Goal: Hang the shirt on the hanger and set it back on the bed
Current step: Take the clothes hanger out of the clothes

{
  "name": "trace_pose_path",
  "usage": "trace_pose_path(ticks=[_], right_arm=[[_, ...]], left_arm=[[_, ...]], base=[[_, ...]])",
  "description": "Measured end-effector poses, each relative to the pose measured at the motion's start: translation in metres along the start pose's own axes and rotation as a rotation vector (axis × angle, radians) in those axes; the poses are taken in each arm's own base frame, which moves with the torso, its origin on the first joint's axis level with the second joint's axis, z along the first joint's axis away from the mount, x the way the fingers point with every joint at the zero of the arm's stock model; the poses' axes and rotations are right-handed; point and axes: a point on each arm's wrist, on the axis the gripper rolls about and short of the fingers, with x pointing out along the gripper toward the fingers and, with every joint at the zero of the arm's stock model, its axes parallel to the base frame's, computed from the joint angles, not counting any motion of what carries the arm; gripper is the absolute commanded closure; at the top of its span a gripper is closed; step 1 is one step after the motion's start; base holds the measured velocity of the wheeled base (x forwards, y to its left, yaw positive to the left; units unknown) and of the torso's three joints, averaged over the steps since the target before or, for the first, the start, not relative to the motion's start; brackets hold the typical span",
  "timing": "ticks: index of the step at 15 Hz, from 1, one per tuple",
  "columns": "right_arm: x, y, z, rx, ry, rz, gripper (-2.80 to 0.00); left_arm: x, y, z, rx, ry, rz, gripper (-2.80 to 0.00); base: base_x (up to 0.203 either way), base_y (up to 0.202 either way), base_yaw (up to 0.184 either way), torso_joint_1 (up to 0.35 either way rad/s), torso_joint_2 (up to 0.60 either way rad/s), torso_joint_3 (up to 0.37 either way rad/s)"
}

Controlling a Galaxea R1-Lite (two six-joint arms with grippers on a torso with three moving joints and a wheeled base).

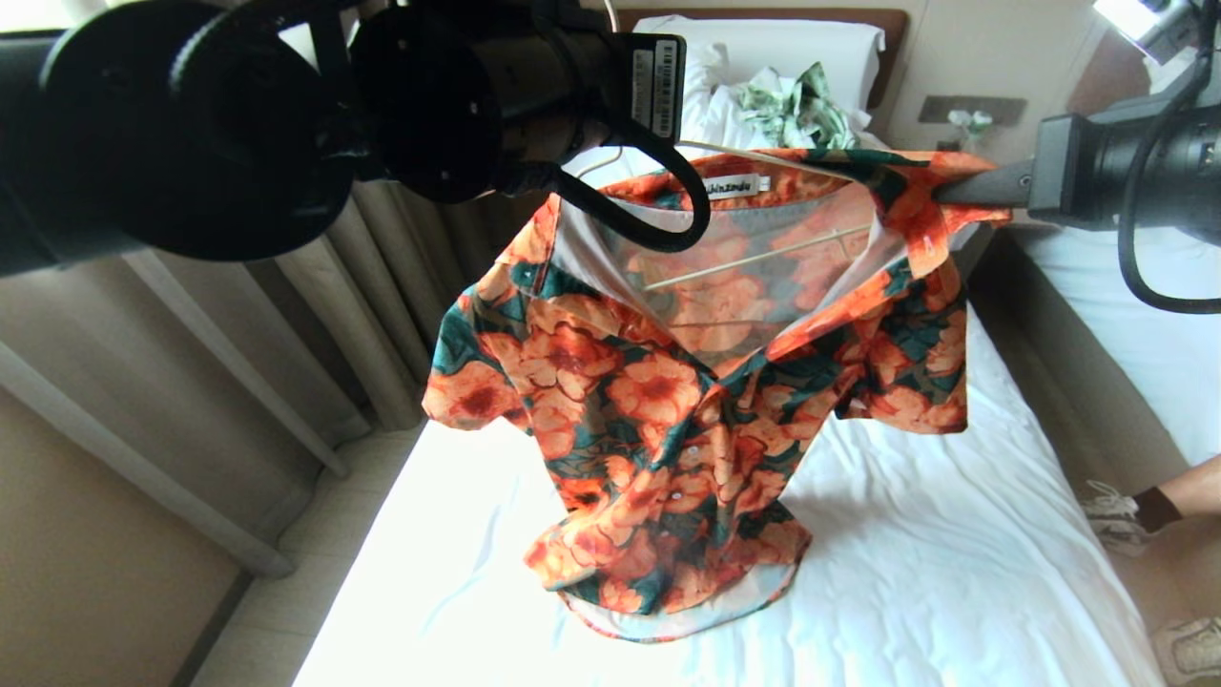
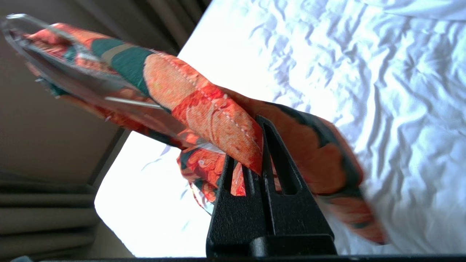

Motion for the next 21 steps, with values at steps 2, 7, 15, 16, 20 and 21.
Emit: trace_pose_path(ticks=[2,7,15,16,20,21], right_arm=[[0.003,-0.010,-0.006,0.019,0.025,-0.028,0.00],[0.014,-0.033,-0.011,0.045,0.045,-0.079,0.00],[0.008,-0.061,-0.005,0.070,0.026,-0.117,0.00],[0.008,-0.062,-0.005,0.071,0.030,-0.120,0.00],[0.015,-0.069,-0.025,0.097,0.095,-0.122,0.00],[0.017,-0.072,-0.030,0.105,0.112,-0.126,0.00]], left_arm=[[-0.003,-0.001,0.000,-0.019,0.005,-0.007,0.00],[-0.024,-0.020,-0.024,-0.033,0.088,-0.088,0.00],[-0.040,-0.024,-0.047,-0.024,0.151,-0.122,0.00],[-0.042,-0.022,-0.044,-0.031,0.142,-0.122,0.00],[-0.039,-0.008,-0.031,-0.066,0.080,-0.077,0.00],[-0.034,-0.003,-0.033,-0.079,0.077,-0.055,0.00]], base=[[0.000,0.000,0.000,0.000,0.00,0.000],[0.000,0.000,0.000,0.000,0.00,0.000],[0.000,0.000,0.000,0.000,0.00,0.000],[0.000,0.000,0.000,0.000,0.00,0.000],[0.000,0.000,0.000,0.000,0.00,0.000],[0.000,0.000,0.000,0.000,0.00,0.000]])
